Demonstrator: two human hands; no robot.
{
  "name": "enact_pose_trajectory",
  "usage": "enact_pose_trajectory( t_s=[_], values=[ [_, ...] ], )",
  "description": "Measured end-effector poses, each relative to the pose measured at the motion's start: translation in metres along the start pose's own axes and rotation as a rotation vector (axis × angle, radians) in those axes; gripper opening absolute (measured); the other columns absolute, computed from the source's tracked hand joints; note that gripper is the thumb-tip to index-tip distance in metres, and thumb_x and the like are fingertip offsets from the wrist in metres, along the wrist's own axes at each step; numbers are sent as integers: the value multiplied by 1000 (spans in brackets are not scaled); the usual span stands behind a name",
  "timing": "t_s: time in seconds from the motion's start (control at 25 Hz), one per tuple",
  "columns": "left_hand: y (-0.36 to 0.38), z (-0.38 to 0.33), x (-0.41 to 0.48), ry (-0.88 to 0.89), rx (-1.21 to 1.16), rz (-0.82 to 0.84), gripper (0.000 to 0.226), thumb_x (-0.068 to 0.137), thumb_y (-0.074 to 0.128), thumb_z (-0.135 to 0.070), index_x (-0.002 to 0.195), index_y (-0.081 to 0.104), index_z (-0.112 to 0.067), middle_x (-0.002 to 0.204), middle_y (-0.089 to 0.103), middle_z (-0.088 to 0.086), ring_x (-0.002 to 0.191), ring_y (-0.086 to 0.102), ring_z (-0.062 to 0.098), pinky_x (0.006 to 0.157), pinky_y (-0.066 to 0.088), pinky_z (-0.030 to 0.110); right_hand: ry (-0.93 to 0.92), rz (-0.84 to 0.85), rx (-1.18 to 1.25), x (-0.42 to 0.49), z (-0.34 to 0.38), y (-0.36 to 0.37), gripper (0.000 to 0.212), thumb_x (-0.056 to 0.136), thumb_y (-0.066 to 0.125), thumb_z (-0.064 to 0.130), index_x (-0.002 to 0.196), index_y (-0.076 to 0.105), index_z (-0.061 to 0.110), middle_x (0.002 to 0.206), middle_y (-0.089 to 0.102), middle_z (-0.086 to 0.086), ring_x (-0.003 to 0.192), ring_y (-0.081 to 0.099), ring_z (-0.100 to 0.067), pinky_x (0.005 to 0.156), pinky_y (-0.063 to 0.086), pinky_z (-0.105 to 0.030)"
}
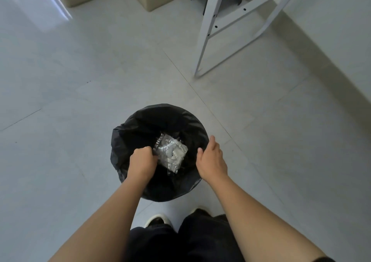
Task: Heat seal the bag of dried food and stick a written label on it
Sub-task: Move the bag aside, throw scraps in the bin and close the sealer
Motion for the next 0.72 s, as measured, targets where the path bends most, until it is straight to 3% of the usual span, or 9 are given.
enact_pose_trajectory(
  t_s=[0.12,0.28,0.4,0.52,0.64,0.72],
  values=[
    [-42,-8,-29,6,17,-17,14,89,48,-12,80,53,-2,78,55,9,74,50,26,63,35,33,-68,-39,-56,-31,23,-39,58,99,31,33,146,10,7,150,26,-14,133,32,-29,103,36,-39],
    [-152,-39,-101,34,11,-39,16,88,44,-11,73,47,-7,77,54,11,76,50,31,63,33,31,-172,-54,-62,-110,76,-134,55,100,29,36,145,16,6,152,25,-12,137,27,-27,109,28,-38],
    [-258,-82,-176,156,-12,-73,22,93,41,-15,94,60,-4,98,66,19,96,57,37,74,44,35,-245,-109,-62,-180,120,-230,53,99,28,35,144,23,6,150,29,-13,136,29,-28,111,25,-38],
    [-342,-130,-237,279,-15,-165,33,97,38,-18,119,57,-2,115,64,19,108,56,36,90,43,39,-300,-206,-45,-236,152,-315,46,99,30,33,137,34,7,141,42,-12,127,39,-29,104,32,-39],
    [-410,-194,-280,447,-62,-265,33,98,37,-16,120,56,0,114,63,22,103,57,37,86,42,40,-325,-366,-10,-275,163,-401,38,98,33,29,126,43,7,129,50,-12,116,47,-31,95,37,-40],
    [-440,-248,-302,586,-74,-283,33,98,37,-14,121,54,2,111,63,25,91,55,34,79,40,38,-281,-493,12,-292,144,-456,42,99,32,31,133,40,7,138,45,-11,125,42,-30,101,34,-39]
  ],
)
Point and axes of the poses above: each hand's wrist, its own x-axis towards the middle knuckle, its own y-axis out of the palm, z = x × y, the point moved 1 cm from there along x, towards the middle knuckle
